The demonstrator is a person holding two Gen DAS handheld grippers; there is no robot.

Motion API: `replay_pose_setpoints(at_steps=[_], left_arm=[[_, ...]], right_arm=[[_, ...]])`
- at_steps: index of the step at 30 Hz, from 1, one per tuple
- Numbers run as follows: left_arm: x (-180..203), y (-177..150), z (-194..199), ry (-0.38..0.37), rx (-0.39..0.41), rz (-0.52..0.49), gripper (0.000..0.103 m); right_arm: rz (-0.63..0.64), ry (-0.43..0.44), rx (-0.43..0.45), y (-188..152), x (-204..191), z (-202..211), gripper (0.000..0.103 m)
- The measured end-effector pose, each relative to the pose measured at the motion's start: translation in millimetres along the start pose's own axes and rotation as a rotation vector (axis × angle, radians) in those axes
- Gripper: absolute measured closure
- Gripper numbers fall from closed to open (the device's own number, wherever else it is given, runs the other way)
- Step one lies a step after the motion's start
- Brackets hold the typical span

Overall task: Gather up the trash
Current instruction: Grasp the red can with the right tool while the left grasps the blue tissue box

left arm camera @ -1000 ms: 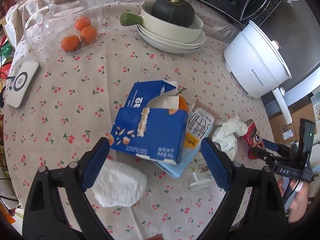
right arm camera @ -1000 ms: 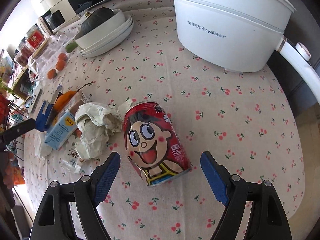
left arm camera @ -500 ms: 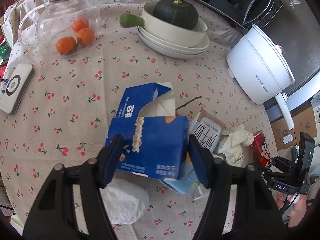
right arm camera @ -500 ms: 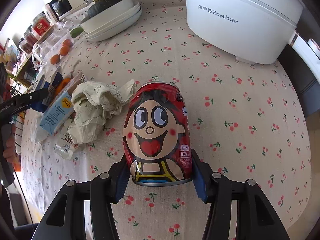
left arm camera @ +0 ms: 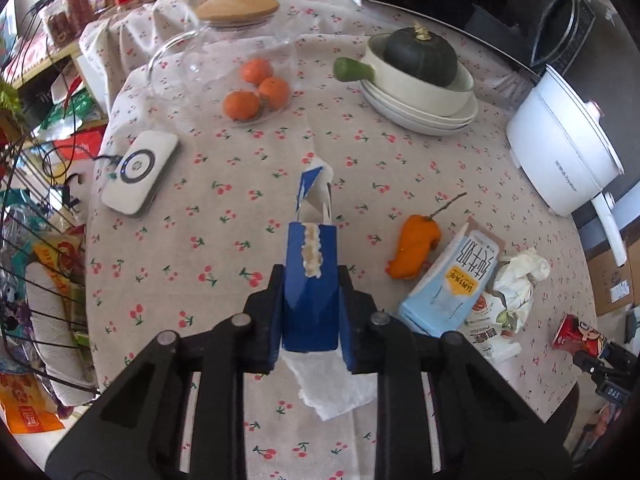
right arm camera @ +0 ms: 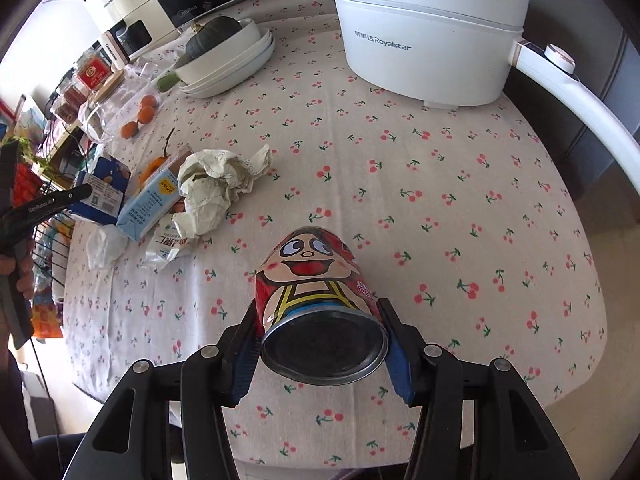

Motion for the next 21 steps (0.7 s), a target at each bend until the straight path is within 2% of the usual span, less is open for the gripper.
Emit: replay_pose_setpoints(at_steps=[3,6,18,21], left_arm=[[-16.5,-3.0,5.2,-0.054,0.004,0.107,0.078],[-20.2,-6.3,17.7,-0.126,0.031,0.155,0.078],[-0.1,-12.3,95.6,-0.356,0.196,0.145,0.078],[13.1,-19.8,113.1,-0.419,0.213,0.117,0.078]], right_arm=[[-0.003,-0.012,0.005,-5.4,2.6,5.0,0.048],[-0.013,-0.025,0.019,-8.5,7.7,13.2,0.048],[-0.069,-0.02,0.108,-27.5,16.6,72.4,0.048],[-0.069,-0.021,0.123,-36.8,15.8,89.0,0.048]])
Point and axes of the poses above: each gripper's, at about its wrist camera, not at the fingertips, and z roughly against the way its jaws point, x to its right, y to its top, the point moved 7 cm from there along -z, roughly the way its jaws point, and after that the axes turned 9 degrees about x, right-handed, at the moved point
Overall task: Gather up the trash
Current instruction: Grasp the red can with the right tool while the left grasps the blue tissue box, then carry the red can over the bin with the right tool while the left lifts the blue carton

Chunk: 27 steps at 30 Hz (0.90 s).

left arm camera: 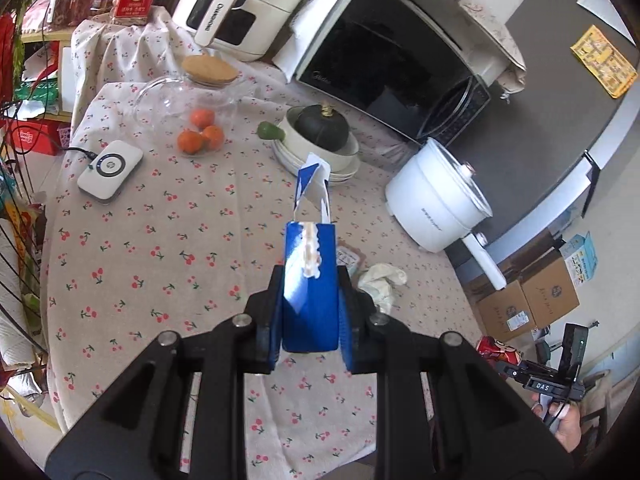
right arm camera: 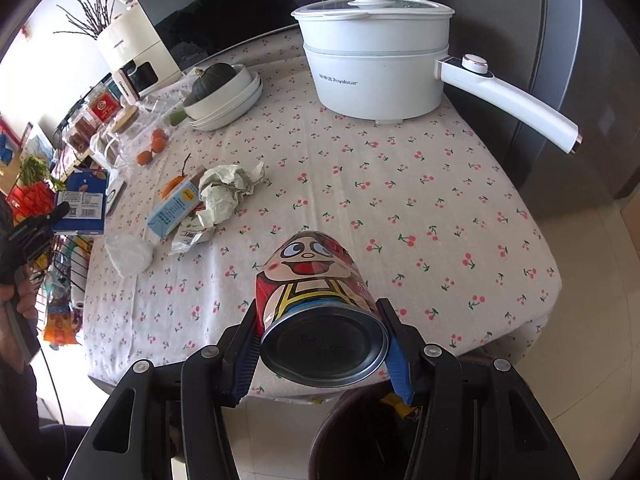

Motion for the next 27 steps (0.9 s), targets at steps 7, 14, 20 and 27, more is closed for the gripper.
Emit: replay_pose_setpoints(at_steps=[7,14,20,27], left_arm=[[43.8,-38.7,5.9,-0.078,-0.079,-0.064,0.078],[71.7,-82.7,-4.4,-0.071,-0.195,-0.111,0.078],[76.4,-108.2,-18.6,-0.037,-0.283,-0.127,0.078],[54.9,-122.2,-38.8,0.144,-0.343,-0.179,0.068]], right_arm=[[-0.036,0.001,0.017,-22.8,8.4,25.5,0.048],[-0.092,-0.022,-0.01,-51.9,28.8,34.3,0.048],[-0.105,-0.038,-0.027,-67.6,41.4,39.7,0.048],[-0.101,-0.042,-0.034,-73.1,42.0,40.5,0.048]])
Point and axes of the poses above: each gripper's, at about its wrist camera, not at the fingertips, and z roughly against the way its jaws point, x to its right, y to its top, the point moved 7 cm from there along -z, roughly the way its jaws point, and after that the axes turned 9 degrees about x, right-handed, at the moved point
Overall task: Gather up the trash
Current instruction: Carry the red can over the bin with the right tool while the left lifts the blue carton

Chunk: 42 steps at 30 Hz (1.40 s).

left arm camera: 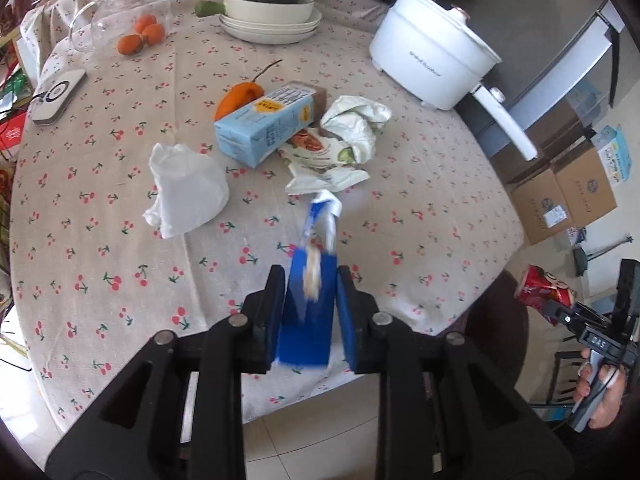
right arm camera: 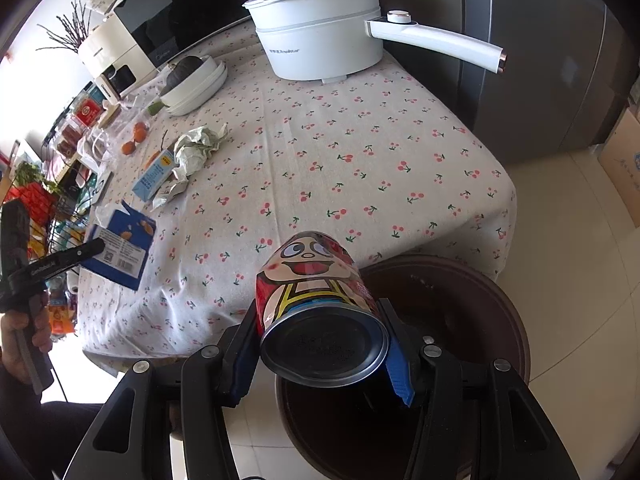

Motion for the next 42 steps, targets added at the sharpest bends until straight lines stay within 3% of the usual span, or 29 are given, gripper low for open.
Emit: replay_pose_setpoints(at_steps=[2,3,11,18,23,34,38,42], left_arm=[[-8.2,3.0,2.7,0.032,0.018,0.021,0.034],[-11.6,5.3,5.1,0.049,0.033,0.025,0.026],[-32.7,8.0,12.2,0.114,0.048,0.018,0.025],[-14.7,9.4,-20.5,0.156,-0.005,-0.163,0.025],[0.6,9.4,-50.8,0.172,-0.087,-0.253,0.025],[-12.0,8.1,-84.6,0.258,-0.189,-0.23,0.028],[-10.5,11.3,-78.5,0.264,-0.152,-0.231,0.029],[0.0,23.5,-53.6,0.241,-0.046,-0.23,0.03]], right_arm=[[0.003,0.001,-0.001,-0.6,-0.5,-0.3,0.048],[0.005,0.002,-0.002,-0.8,-0.7,-0.2,0.048],[0.009,0.002,-0.004,0.8,-0.6,-1.1,0.048],[0.017,0.019,-0.019,0.0,-6.0,-5.5,0.048],[0.026,0.019,-0.033,1.4,-8.6,-12.2,0.048],[0.02,0.008,-0.043,4.8,-2.7,-19.3,0.048],[0.019,0.006,-0.044,4.5,-2.2,-19.2,0.048],[0.019,0.011,-0.032,6.1,-3.3,-17.0,0.048]])
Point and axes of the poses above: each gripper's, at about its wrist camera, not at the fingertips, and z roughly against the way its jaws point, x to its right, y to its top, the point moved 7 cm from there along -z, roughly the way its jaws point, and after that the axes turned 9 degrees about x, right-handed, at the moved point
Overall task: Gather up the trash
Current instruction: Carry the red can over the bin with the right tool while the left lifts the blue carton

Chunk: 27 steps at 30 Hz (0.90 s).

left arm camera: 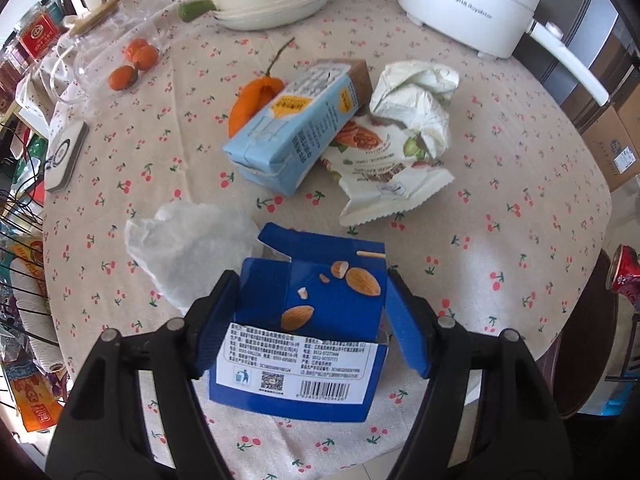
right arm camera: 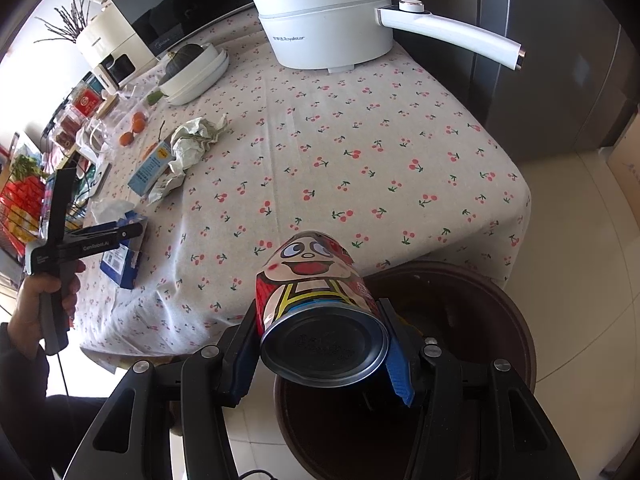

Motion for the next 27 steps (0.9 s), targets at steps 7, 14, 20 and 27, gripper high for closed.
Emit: replay_pose_setpoints(at_steps=[7,14,20,27], left_arm=[[-0.8,16.8,59.8,-0.04,0.228,0.041,0.03],[-12.7,37.0,105.4,-0.088,0.47,0.101,0.03],[-14.9,34.0,99.4,-0.107,0.45,0.111,0.029],[-15.7,32.2,101.6,-0.185,0.442,0.162,0.029]], right_arm=[[-0.01,0.007,0.029,2.8,-2.7,8.2,0.048],[-0.018,0.004,0.039,0.8,-2.3,12.1,0.048],[-0.018,0.001,0.038,-1.4,-1.9,12.8,0.048],[-0.017,0.0,0.037,-2.4,-2.0,12.4,0.048]])
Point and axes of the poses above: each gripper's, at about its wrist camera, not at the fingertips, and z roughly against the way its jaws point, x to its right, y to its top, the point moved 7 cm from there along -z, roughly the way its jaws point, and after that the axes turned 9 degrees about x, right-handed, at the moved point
